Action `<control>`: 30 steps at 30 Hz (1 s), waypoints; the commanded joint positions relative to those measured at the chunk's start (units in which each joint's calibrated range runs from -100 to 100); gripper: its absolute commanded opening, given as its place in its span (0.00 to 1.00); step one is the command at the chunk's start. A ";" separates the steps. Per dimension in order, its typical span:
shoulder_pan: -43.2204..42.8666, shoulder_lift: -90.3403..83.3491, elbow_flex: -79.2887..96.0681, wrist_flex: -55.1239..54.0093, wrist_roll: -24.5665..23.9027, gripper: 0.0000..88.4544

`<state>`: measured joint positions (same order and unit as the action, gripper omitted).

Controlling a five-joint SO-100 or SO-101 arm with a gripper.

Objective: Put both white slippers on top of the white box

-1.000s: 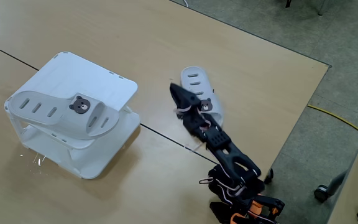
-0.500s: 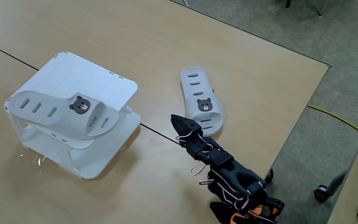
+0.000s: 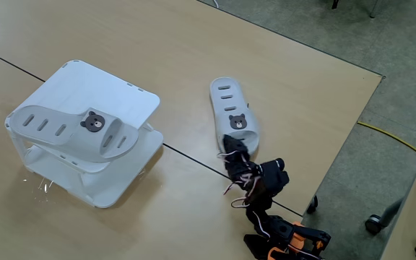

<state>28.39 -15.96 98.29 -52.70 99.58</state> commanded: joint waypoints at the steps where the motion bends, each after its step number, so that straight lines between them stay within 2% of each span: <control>1: 7.22 5.23 0.53 -3.38 0.42 0.01; 18: 8.29 27.11 -1.63 -28.83 0.42 0.02; 21: 8.29 29.55 -4.88 -29.18 0.42 0.16; 23: 8.29 30.14 -7.13 -29.18 0.42 0.22; 30: 10.34 30.73 -15.07 -29.09 0.42 0.23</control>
<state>37.45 14.72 86.07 -80.77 99.58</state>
